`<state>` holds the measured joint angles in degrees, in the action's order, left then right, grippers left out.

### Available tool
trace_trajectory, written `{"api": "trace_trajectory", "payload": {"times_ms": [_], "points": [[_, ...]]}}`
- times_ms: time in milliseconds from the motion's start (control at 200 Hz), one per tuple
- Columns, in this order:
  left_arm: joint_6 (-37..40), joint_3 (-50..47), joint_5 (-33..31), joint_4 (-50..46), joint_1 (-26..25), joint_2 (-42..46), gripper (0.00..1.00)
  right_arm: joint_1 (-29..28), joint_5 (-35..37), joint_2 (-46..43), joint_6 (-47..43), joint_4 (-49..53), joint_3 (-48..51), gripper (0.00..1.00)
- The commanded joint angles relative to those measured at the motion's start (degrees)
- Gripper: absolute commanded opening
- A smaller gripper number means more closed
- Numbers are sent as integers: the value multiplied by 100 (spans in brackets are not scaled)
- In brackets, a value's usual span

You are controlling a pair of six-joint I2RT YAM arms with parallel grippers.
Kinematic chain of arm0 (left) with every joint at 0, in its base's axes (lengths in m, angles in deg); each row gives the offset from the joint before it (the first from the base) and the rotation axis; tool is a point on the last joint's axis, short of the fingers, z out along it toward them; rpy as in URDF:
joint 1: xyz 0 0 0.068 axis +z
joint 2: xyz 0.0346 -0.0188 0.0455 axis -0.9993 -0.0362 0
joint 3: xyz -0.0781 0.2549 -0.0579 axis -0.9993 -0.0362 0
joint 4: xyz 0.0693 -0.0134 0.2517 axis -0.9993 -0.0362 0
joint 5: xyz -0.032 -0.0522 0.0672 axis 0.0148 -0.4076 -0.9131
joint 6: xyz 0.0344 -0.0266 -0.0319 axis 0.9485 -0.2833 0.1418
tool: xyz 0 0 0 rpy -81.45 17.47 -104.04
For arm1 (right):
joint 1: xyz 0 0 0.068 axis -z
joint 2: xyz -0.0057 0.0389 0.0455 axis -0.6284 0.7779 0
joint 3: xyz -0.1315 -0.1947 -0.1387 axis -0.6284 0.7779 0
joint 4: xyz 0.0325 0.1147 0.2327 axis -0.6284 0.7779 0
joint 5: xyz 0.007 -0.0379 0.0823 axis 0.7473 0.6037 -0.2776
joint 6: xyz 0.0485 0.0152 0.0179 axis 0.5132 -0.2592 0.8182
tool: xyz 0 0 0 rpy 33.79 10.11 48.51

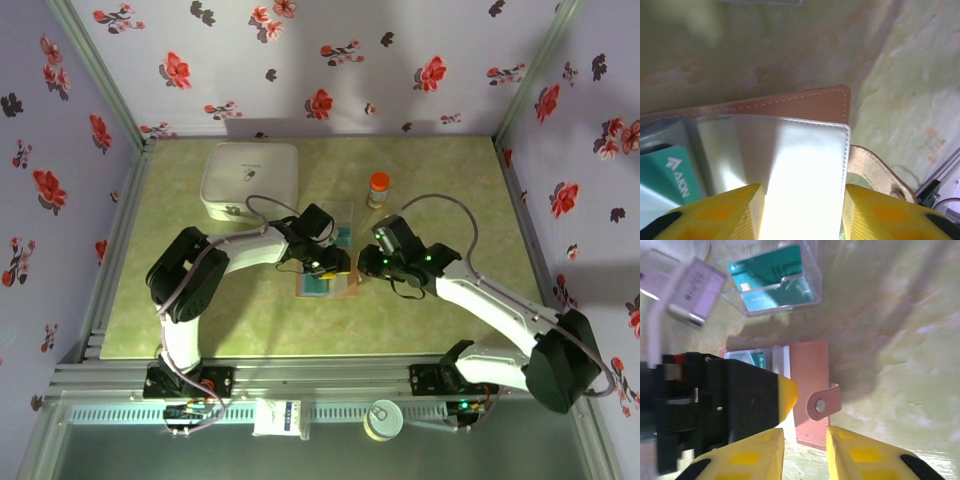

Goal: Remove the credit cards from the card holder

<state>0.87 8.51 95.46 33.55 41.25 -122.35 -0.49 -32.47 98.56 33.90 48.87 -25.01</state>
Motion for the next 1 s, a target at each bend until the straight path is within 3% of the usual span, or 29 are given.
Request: {"api": "trace_trajectory", "payload": {"times_ms": [0,455,995], "points": [[-66,241,137,20,-54,-165,47,57,315,-218,-49,336,-7,30],[207,92,24,-363,128,462,52,35,-265,39,242,-327,-9,32],[519,-1085,-368,-610,938,1582,40,-456,-706,1390,317,-966,-609,31]]}}
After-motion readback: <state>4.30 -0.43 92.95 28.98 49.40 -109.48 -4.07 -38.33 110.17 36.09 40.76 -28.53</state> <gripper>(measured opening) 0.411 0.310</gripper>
